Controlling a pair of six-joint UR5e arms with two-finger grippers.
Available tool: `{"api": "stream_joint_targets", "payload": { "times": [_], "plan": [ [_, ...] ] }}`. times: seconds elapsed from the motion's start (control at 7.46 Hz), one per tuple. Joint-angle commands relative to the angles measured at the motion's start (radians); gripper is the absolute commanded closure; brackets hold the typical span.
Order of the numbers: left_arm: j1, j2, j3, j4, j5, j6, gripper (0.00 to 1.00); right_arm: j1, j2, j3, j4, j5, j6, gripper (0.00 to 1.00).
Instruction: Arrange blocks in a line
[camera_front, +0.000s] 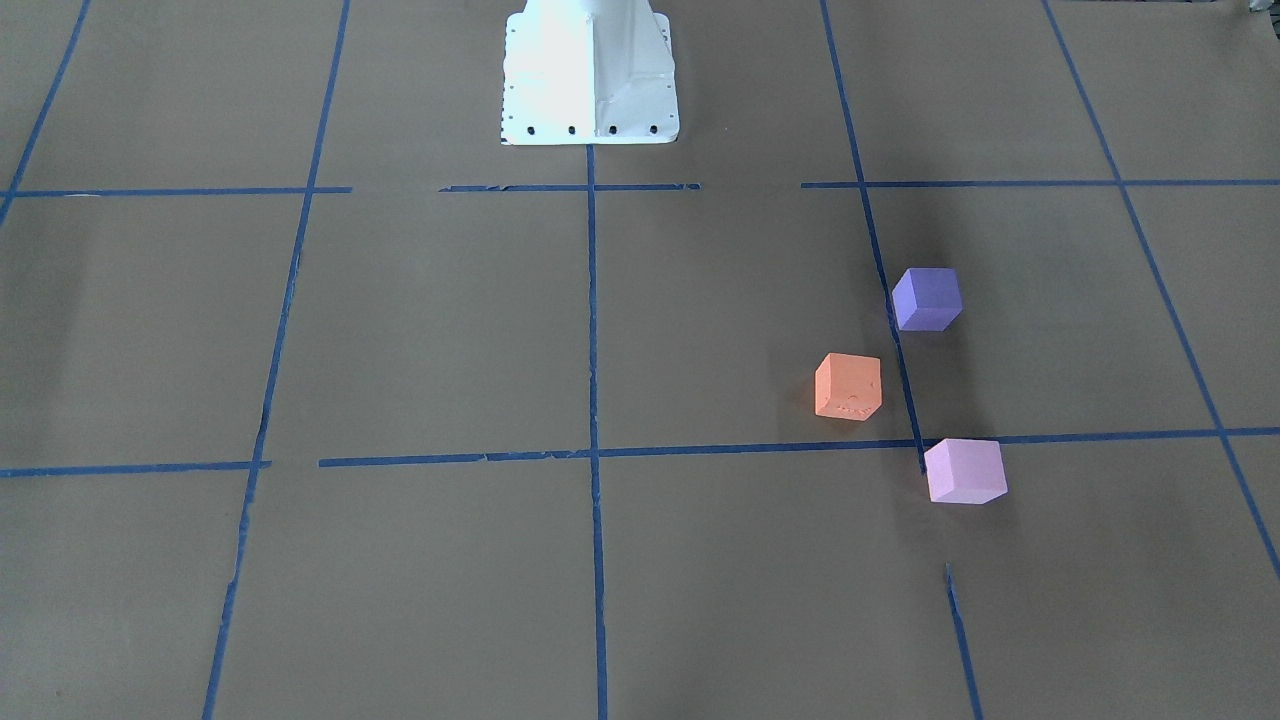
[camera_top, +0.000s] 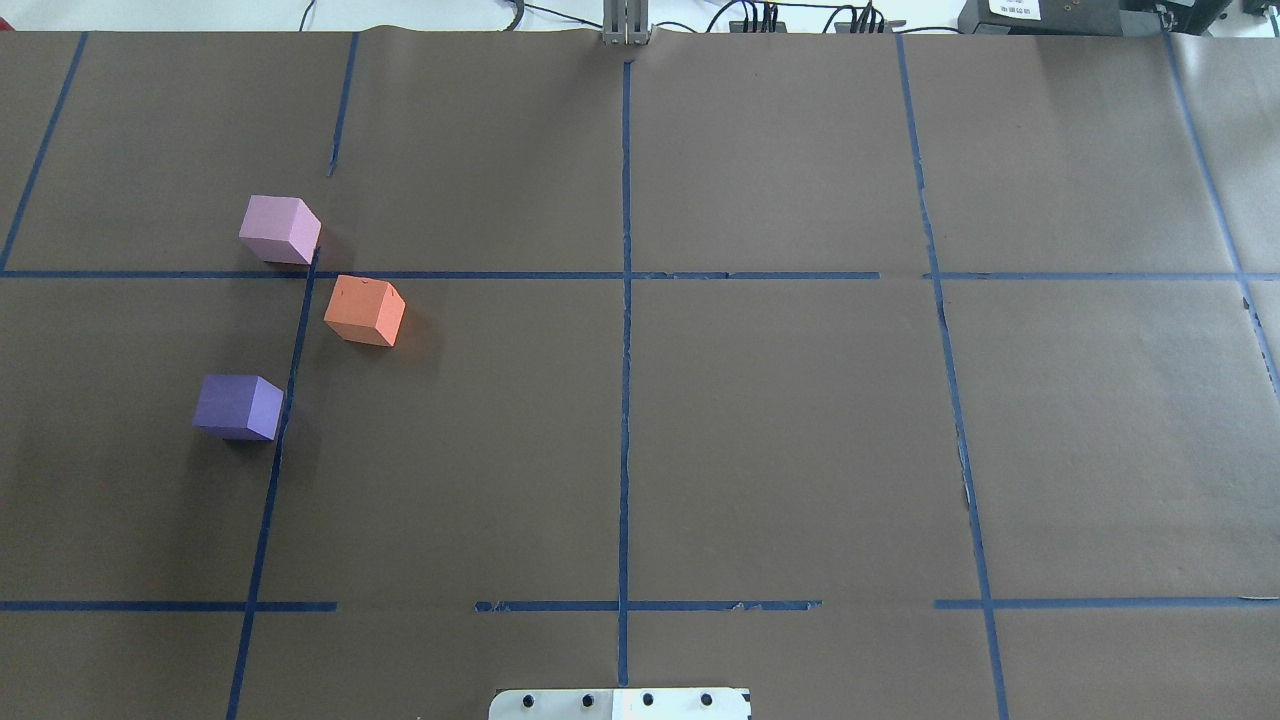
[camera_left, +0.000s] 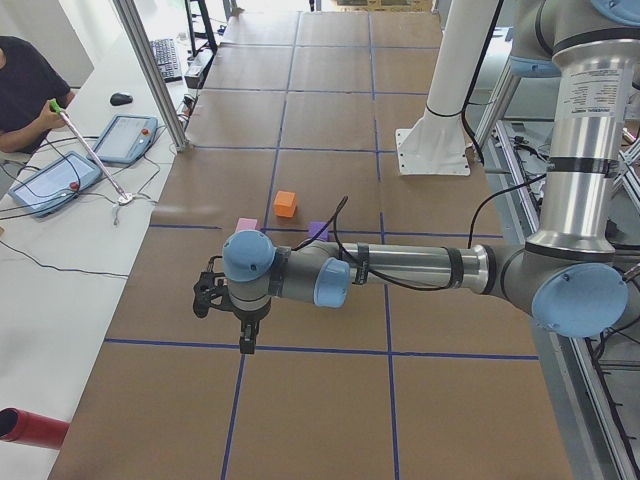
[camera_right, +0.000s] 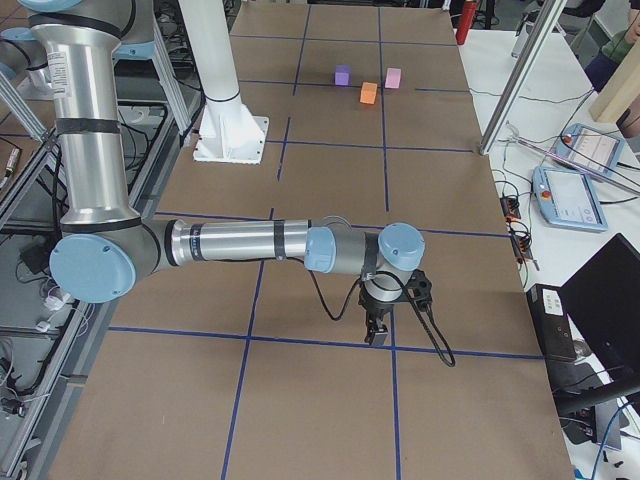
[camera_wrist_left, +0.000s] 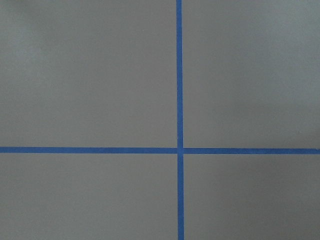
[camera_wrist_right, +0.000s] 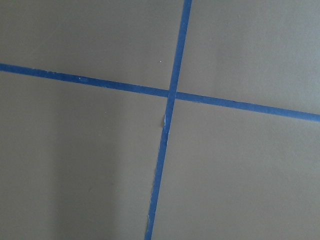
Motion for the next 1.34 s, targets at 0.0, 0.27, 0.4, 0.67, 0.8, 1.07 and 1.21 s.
{"api": "stream_joint_targets", "payload": {
  "times": [0.0,0.27,0.4,0.67,0.8,1.07,1.21],
  "plan": [
    [0.002,0.007,0.002,0.0,0.002,0.0,0.0,0.0,0.0,0.0,0.0,0.0,0.0,0.0],
    [0.002,0.005,-0.004,0.001,-0.005,-0.003,0.0,0.0,0.0,0.0,0.0,0.0,0.0,0.0],
    [0.002,0.034,-0.04,0.004,-0.006,-0.003,0.0,0.0,0.0,0.0,0.0,0.0,0.0,0.0],
    [0.003,0.051,-0.081,-0.008,0.005,0.003,0.0,0.0,0.0,0.0,0.0,0.0,0.0,0.0],
    [0.041,0.041,-0.096,-0.022,0.006,-0.006,0.0,0.0,0.0,0.0,0.0,0.0,0.0,0.0],
    [0.15,0.024,-0.158,-0.025,0.003,-0.134,0.01,0.0,0.0,0.0,0.0,0.0,0.0,0.0],
    [0.213,0.005,-0.189,-0.025,0.005,-0.199,0.0,0.0,0.0,0.0,0.0,0.0,0.0,0.0]
  ]
}}
